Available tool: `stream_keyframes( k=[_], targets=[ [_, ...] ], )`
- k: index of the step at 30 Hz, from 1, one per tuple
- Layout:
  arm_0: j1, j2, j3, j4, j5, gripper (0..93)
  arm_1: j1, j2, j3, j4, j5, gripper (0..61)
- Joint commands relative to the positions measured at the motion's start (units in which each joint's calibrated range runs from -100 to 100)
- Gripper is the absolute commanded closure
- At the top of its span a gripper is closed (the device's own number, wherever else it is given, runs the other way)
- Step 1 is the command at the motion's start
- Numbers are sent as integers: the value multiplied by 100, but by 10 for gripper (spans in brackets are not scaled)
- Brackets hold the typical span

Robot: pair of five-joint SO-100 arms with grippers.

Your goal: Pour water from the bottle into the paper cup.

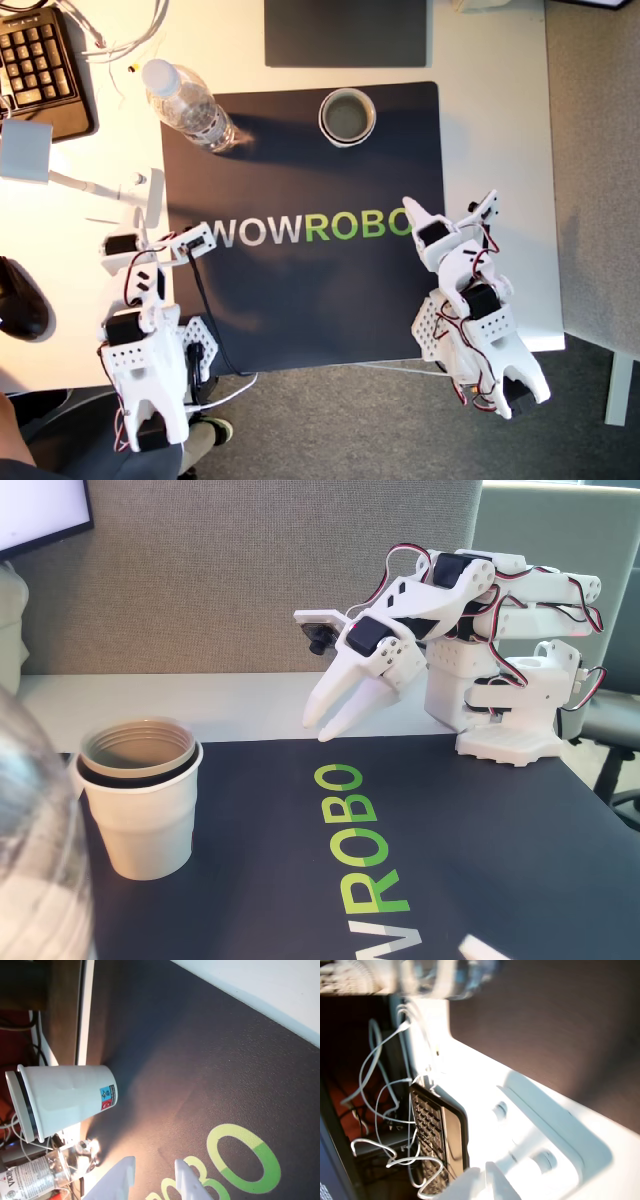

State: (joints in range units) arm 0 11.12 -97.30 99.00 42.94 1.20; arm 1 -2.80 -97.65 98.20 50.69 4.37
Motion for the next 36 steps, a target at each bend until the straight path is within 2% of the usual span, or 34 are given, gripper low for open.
stream_keyframes(
  k=[1,2,4,5,7,8,10,11,13,14,16,17,19,20,23,29,36],
  targets=[
    [249,1007,-273,-1104,645,775,-61,263,80,-494,93,501],
    [432,1598,-573,-1569,962,776,-49,761,80,-1008,283,513],
    [681,2189,-864,-2049,1338,768,-61,1499,53,-1768,503,513],
    [943,2640,-1100,-2326,1758,759,71,2307,71,-2839,674,509],
    [1296,2988,-1272,-2571,2144,745,262,3131,162,-4015,952,501],
    [1663,3344,-1472,-2766,2486,735,381,3912,135,-5004,1241,490],
    [1990,3596,-1590,-3019,2794,715,441,4711,116,-6082,1548,482],
    [2278,3813,-1563,-3418,3121,670,453,5535,107,-7267,1866,481],
    [2487,3970,-1372,-3972,3433,611,369,6386,98,-8386,2232,481],
    [2671,4196,-1200,-4542,3707,546,238,7227,89,-9407,2574,480],
    [2788,4378,-1091,-5007,3888,482,118,8052,98,-10396,2852,480],
    [2893,4673,-1018,-5618,4054,423,-13,8824,125,-11270,3062,480],
    [2985,5056,-1009,-6221,4186,374,-85,9486,162,-11850,3282,481],
    [3050,5455,-1073,-6766,4239,315,-49,9958,135,-12030,3468,483],
    [3063,5933,-1027,-7532,4347,239,-1,10473,44,-12046,3770,488],
    [2893,7037,-900,-9153,4630,217,-228,11461,-420,-11989,4503,508],
    [2801,8349,-1536,-9878,4737,217,-109,11289,-774,-12324,4635,502]
  ],
)
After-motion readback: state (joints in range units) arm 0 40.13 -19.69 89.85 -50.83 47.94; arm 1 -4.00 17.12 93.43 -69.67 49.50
